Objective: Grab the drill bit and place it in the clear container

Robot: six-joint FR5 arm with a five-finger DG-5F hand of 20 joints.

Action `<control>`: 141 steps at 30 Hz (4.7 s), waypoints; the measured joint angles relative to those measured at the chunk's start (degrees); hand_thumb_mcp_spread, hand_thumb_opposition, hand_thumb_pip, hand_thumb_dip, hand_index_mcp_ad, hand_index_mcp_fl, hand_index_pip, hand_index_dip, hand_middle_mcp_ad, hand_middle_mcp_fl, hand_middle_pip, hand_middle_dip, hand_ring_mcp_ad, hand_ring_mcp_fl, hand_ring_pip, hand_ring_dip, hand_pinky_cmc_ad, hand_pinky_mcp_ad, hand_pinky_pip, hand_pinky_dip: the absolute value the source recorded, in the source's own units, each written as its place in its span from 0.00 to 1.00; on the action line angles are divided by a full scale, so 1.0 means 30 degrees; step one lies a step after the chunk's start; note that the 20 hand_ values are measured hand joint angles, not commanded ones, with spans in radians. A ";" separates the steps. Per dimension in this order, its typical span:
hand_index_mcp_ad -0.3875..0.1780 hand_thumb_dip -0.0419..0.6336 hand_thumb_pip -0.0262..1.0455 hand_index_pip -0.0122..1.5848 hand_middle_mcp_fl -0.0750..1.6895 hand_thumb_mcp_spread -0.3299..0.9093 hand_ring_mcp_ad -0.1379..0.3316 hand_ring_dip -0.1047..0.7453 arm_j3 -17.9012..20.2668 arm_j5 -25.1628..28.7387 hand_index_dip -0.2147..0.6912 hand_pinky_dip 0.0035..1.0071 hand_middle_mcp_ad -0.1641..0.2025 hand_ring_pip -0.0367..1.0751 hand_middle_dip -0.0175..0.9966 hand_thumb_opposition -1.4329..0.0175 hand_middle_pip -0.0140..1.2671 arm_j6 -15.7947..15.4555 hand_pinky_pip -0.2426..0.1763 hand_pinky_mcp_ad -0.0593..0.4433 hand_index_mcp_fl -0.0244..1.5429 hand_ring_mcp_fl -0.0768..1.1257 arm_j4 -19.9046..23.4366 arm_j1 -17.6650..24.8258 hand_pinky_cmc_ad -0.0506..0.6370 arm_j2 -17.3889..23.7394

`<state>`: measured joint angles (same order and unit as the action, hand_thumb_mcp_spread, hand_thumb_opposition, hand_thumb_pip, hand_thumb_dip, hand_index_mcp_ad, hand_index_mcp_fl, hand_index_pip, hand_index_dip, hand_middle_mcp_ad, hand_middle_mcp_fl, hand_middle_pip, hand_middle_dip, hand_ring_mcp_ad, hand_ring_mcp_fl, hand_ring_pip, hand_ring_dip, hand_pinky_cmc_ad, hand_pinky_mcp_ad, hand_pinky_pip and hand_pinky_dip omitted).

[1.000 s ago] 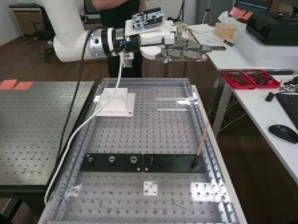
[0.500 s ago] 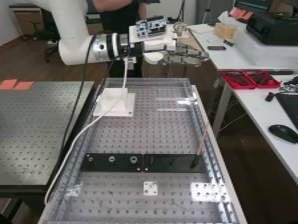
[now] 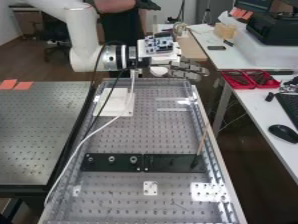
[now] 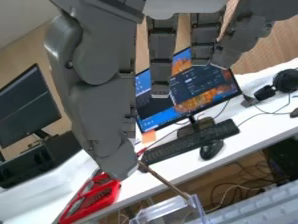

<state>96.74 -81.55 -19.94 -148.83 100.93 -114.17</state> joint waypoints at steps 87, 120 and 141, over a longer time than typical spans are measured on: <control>0.45 0.49 0.38 0.09 0.16 0.62 0.74 0.16 -0.0497 -0.0654 0.75 0.15 0.63 0.10 0.24 0.41 0.11 0.0314 0.38 0.42 0.33 0.10 -0.1378 -0.0154 0.57 -0.0325; 0.54 0.09 0.26 0.06 0.08 0.41 0.81 0.15 0.2240 -0.0309 0.55 0.14 0.63 0.11 0.18 0.52 0.13 -0.6383 0.35 0.47 0.08 0.07 -0.3165 -0.1406 0.67 0.6848; 0.58 0.09 0.26 0.06 0.08 0.41 0.84 0.15 0.2004 -0.0175 0.54 0.15 0.65 0.12 0.18 0.52 0.13 -0.6457 0.35 0.49 0.07 0.07 -0.3589 -0.1687 0.67 0.7121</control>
<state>102.75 -82.07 -39.31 -159.59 95.87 -92.81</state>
